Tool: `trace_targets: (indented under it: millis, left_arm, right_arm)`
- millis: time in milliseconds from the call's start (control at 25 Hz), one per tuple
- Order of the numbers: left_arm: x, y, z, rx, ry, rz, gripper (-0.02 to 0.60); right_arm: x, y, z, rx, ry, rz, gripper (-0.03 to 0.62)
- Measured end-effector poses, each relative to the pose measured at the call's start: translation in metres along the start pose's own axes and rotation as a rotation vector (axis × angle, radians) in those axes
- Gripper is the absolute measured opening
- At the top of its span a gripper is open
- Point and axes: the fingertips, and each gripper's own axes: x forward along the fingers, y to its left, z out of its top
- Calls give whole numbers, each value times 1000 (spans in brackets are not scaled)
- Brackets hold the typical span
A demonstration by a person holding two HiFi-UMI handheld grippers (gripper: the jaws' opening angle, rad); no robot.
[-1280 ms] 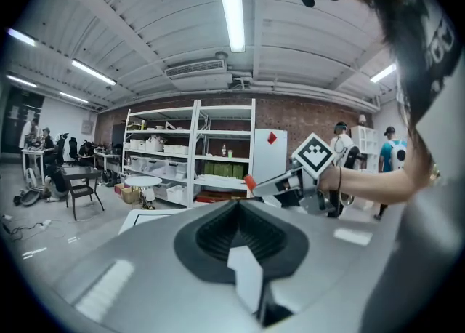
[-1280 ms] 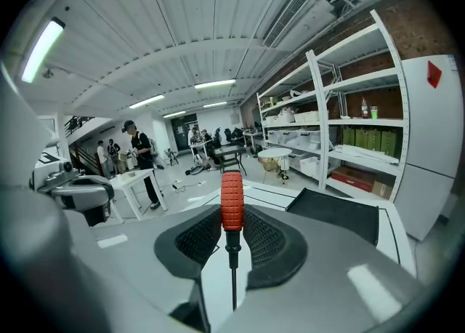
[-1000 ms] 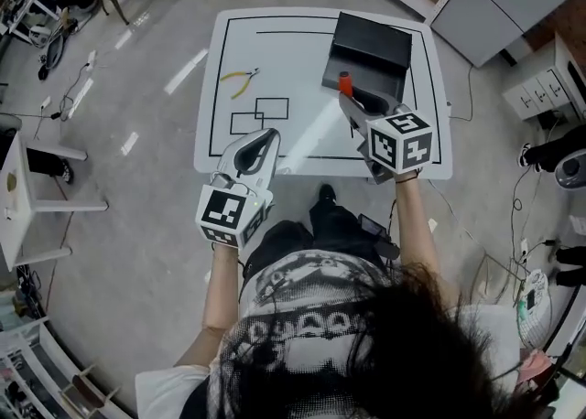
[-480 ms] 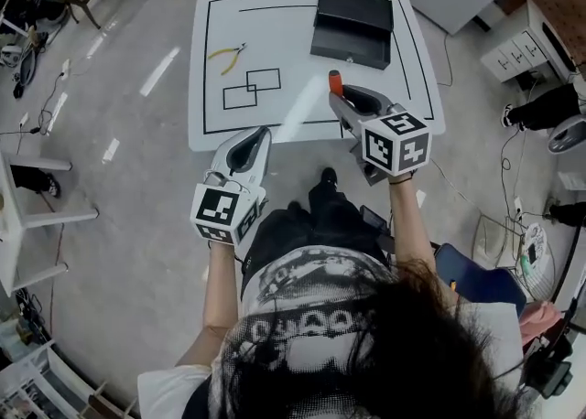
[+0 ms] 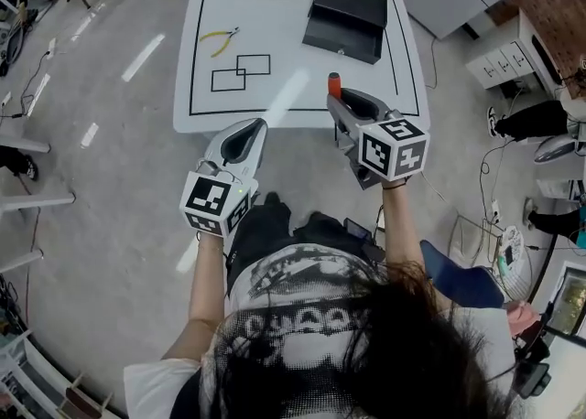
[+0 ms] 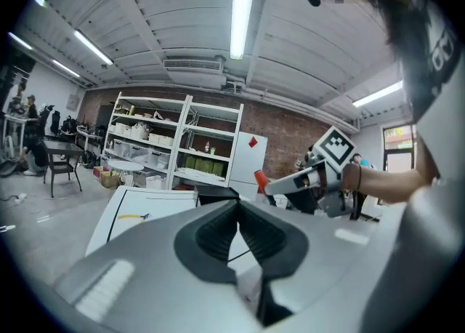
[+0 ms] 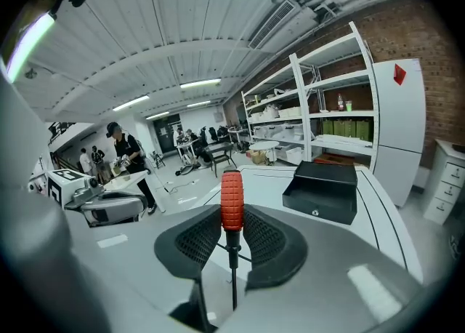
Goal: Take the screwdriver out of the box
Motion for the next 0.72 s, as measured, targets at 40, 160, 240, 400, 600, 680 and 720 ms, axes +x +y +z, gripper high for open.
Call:
trace_targets:
  millis: [40,160,240,400,600,680,720]
  left_arm:
    - [0,-5,-1,-5,0,-2,0]
    - [2,-23,-3,2,7,-7,0]
    - [3,-36,-5,11,12,-7,0]
    - [2,-65,-6,24,18,8,0]
    - [5,-109,-6,35,6,41,0]
    - [5,-130,-5,32,-4,53,0]
    - [5,-141,-4,30,-9,58,0]
  right_arm:
    - [-5,-1,-3,2,1,0,95]
    - [-24,-7,-13,9,0,-1,95]
    - [-38,-12,-21,14,-3,-2,95]
    - [-74,-21,-38,20,-11,5,95]
    - [-120,-38,-62,25,-20,18,95]
    - [-140,-44,-71,26,-20,27,95]
    - [-149,-46,-75,26,-22,33,95]
